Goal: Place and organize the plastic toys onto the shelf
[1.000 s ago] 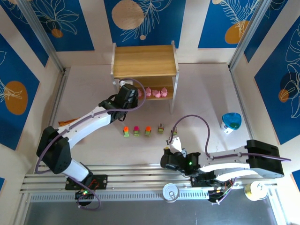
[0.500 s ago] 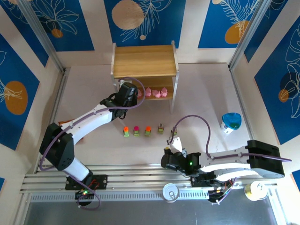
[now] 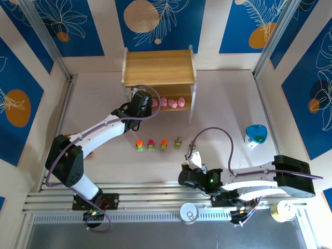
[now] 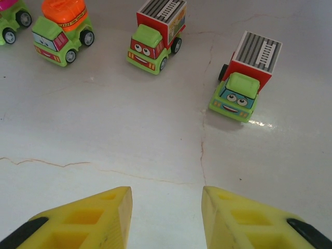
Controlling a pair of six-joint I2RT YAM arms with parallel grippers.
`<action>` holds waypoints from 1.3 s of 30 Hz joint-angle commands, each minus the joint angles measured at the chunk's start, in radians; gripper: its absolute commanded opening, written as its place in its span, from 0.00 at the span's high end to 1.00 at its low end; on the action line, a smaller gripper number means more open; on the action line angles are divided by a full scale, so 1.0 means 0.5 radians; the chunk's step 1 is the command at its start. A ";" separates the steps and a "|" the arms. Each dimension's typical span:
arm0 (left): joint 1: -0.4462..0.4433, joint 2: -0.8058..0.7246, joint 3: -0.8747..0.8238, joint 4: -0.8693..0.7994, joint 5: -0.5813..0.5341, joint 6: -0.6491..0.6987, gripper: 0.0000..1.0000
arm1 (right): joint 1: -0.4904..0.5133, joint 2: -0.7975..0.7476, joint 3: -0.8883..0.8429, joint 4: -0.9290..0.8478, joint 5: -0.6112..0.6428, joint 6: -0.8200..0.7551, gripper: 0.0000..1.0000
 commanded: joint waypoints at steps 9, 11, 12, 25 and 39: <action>-0.009 -0.132 0.008 0.012 -0.027 0.022 0.50 | -0.045 -0.005 -0.038 0.142 -0.077 -0.086 0.59; -0.014 -0.146 0.009 0.007 -0.037 0.022 0.48 | -0.047 -0.004 -0.039 0.144 -0.081 -0.085 0.59; -0.017 -0.151 0.011 0.001 -0.040 0.024 0.47 | -0.047 -0.003 -0.040 0.144 -0.084 -0.086 0.59; -0.132 -0.306 -0.056 0.009 -0.217 0.025 0.44 | -0.046 -0.053 -0.060 0.118 -0.063 -0.058 0.59; -0.221 -0.455 -0.200 -0.044 -0.115 0.011 0.45 | -0.030 -0.083 -0.026 -0.013 0.010 0.022 0.59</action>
